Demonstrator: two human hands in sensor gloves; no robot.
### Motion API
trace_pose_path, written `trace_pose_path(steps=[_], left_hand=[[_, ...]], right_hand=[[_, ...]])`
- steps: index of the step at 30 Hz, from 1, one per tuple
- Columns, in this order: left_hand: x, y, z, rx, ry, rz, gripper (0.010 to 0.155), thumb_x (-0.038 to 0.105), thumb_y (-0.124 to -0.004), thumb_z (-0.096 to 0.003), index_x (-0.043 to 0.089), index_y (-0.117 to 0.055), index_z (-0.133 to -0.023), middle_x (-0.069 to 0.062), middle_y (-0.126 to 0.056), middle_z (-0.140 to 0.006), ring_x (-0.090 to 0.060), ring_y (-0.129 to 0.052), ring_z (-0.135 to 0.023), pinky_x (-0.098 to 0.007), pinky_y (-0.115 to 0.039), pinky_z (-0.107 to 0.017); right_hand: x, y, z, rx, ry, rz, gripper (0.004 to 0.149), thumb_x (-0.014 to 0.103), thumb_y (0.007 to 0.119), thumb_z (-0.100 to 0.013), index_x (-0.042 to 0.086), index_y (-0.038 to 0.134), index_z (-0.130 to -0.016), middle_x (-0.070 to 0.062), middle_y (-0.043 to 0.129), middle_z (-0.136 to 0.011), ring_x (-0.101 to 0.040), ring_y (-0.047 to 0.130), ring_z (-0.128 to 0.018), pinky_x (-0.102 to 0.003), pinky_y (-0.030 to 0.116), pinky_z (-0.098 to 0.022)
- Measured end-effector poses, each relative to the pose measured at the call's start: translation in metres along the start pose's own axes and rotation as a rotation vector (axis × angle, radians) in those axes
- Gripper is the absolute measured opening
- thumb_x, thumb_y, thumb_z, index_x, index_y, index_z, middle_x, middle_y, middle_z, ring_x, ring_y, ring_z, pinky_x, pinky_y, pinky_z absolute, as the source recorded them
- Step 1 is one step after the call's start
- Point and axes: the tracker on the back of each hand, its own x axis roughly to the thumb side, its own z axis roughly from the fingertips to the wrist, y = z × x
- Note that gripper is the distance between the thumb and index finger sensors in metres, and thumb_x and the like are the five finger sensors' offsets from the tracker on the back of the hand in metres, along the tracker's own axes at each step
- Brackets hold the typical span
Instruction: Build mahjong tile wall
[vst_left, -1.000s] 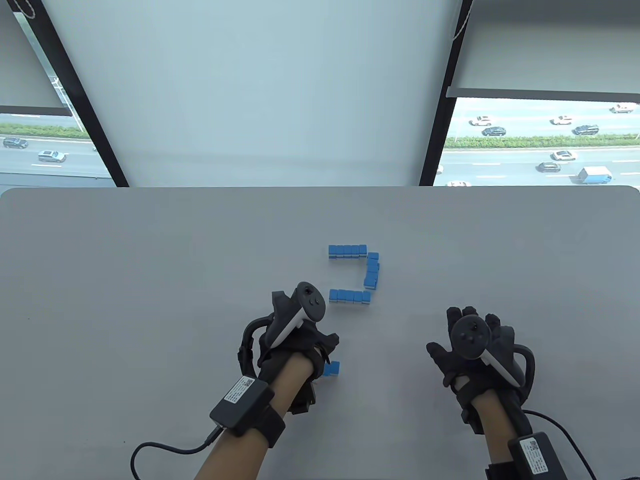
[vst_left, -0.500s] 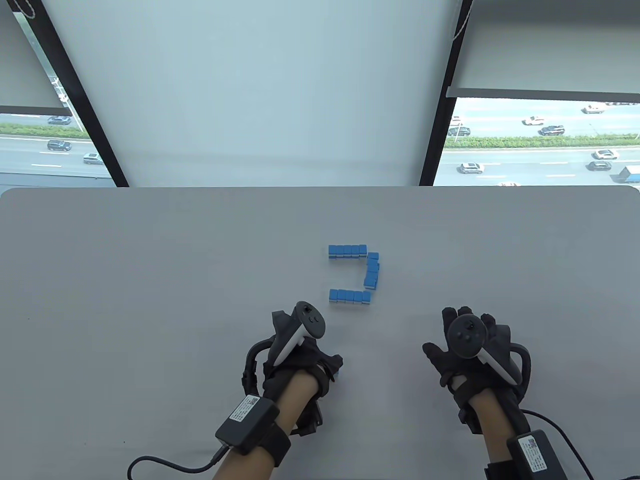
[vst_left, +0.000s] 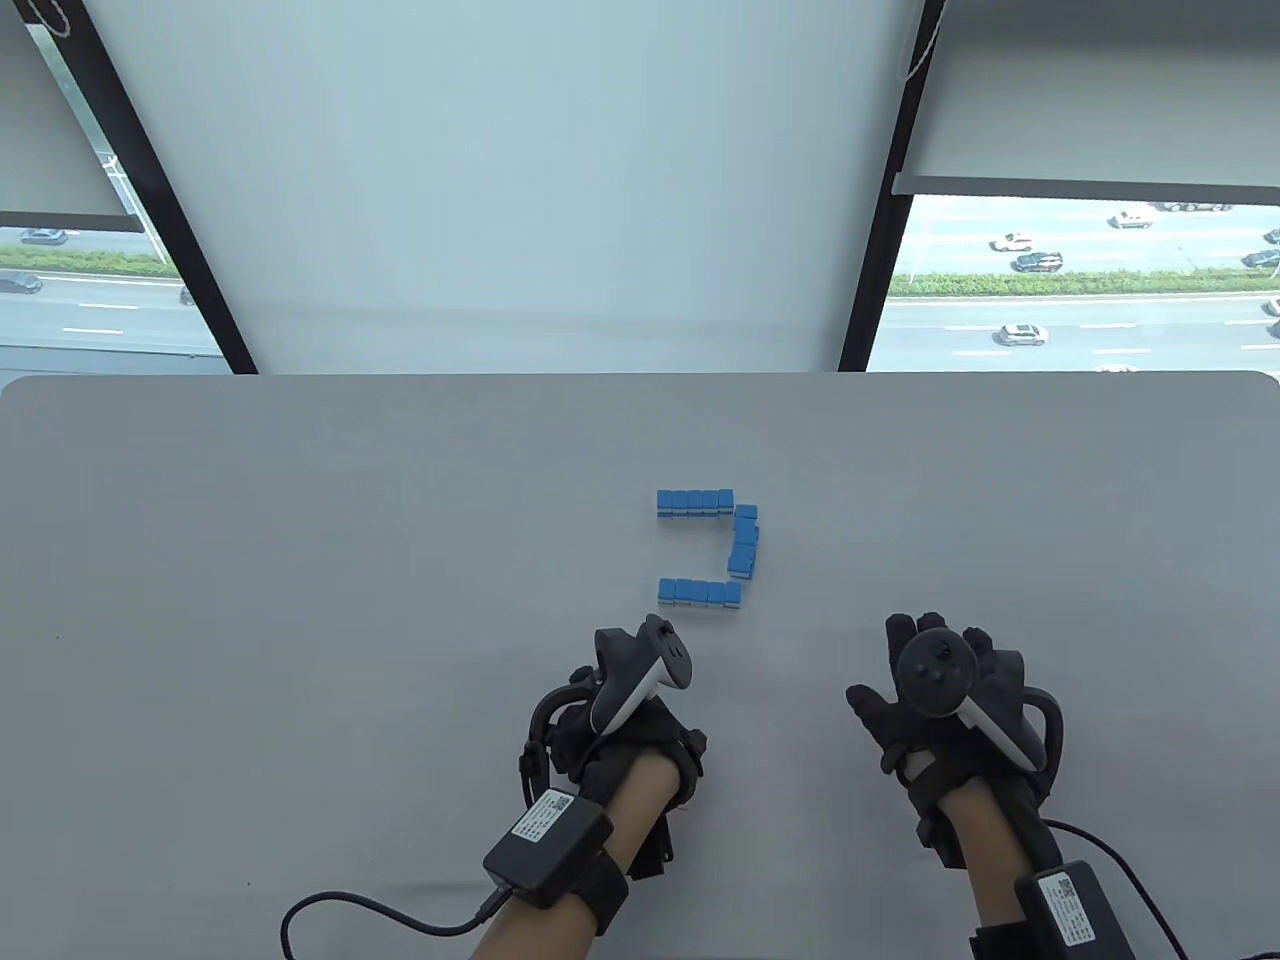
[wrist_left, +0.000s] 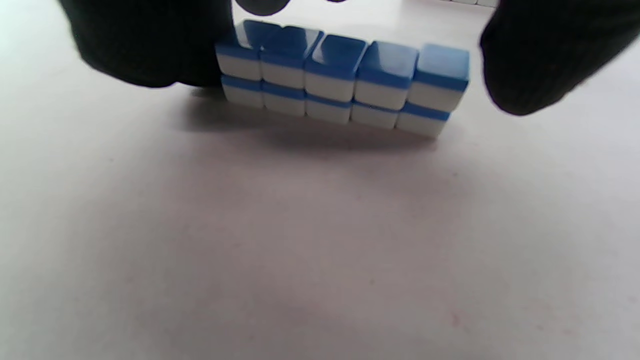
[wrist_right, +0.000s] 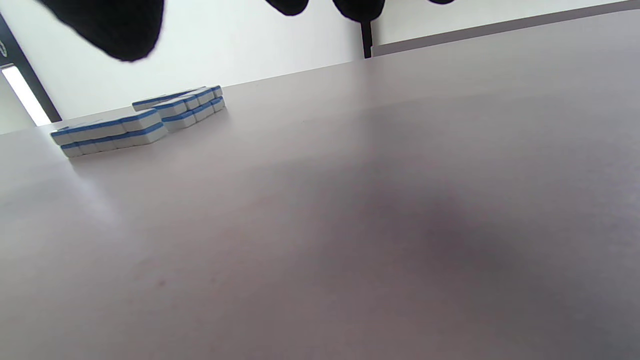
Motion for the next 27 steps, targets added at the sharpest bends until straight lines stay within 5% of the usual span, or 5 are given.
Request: trace_pose_path(steps=[27], left_hand=[[0.020, 0.000, -0.013, -0.029, 0.054, -0.123, 0.100, 0.066, -0.082, -0.0425, 0.019, -0.023, -0.110, -0.020, -0.023, -0.113, -0.057, -0.072, -0.087, -0.060, -0.079, -0.054]], right_hand=[[0.001, 0.000, -0.001, 0.012, 0.003, 0.004, 0.086, 0.066, 0.068, -0.044, 0.023, 0.031, -0.109, -0.011, 0.027, -0.115, -0.058, 0.027, -0.099, -0.070, 0.021, -0.066]])
